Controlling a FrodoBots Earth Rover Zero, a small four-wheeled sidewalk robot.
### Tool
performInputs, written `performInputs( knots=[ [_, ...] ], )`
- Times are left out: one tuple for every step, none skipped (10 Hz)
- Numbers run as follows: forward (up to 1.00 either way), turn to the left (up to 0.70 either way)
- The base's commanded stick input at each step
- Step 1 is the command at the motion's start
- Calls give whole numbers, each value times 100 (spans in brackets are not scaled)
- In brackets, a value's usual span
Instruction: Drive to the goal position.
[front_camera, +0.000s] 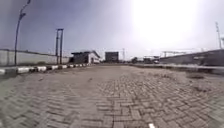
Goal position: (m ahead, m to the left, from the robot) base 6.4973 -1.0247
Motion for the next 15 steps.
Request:
performInputs(
  knots=[
    [100, 0],
    [100, 0],
    [100, 0],
    [100, 0],
    [100, 0],
    [100, 0],
    [100, 0],
    [100, 0],
    [100, 0],
    [100, 0],
    [100, 0],
    [100, 0],
    [100, 0],
    [100, 0],
    [100, 0]
  ],
)
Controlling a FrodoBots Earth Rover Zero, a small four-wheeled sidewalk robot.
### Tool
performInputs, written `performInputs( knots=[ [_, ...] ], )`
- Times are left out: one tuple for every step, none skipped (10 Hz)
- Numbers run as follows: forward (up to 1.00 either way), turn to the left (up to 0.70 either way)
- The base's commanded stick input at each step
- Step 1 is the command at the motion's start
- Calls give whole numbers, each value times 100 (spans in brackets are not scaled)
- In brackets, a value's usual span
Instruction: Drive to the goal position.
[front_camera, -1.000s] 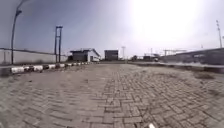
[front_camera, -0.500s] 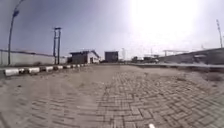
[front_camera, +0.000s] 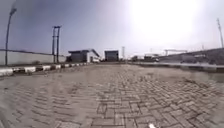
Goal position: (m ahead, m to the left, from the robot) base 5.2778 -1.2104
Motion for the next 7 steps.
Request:
performInputs(
  knots=[
    [100, 0],
    [100, 0],
    [100, 0],
    [100, 0],
    [100, 24],
    [100, 40],
    [100, 40]
  ],
)
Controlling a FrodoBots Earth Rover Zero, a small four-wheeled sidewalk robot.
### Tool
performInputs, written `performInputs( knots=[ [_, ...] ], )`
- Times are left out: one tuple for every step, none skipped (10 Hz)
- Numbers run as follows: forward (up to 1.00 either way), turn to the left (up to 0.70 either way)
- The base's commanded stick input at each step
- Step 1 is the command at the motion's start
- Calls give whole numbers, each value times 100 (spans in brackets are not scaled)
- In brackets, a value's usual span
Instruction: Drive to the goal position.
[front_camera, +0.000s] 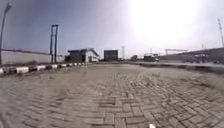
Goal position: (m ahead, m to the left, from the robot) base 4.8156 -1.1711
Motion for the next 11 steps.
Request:
performInputs(
  knots=[
    [100, 25],
    [100, 3],
    [100, 0],
    [100, 0],
    [100, 0],
    [100, 0],
    [100, 0],
    [100, 0],
    [100, 0],
    [100, 0],
    [100, 0]
  ],
)
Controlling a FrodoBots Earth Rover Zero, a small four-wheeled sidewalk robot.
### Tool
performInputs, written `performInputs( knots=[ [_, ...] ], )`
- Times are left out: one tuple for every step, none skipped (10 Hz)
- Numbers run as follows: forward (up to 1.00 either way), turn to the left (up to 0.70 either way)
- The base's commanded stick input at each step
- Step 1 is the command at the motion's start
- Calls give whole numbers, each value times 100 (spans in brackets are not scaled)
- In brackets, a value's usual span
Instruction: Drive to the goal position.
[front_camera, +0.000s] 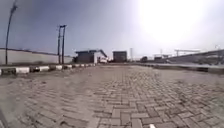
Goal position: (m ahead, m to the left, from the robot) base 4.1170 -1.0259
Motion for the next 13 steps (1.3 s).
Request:
performInputs(
  knots=[
    [100, 0],
    [100, 0],
    [100, 0],
    [100, 0],
    [100, 0],
    [100, 0],
    [100, 0],
    [100, 0],
    [100, 0],
    [100, 0],
    [100, 0],
    [100, 0],
    [100, 0]
  ],
)
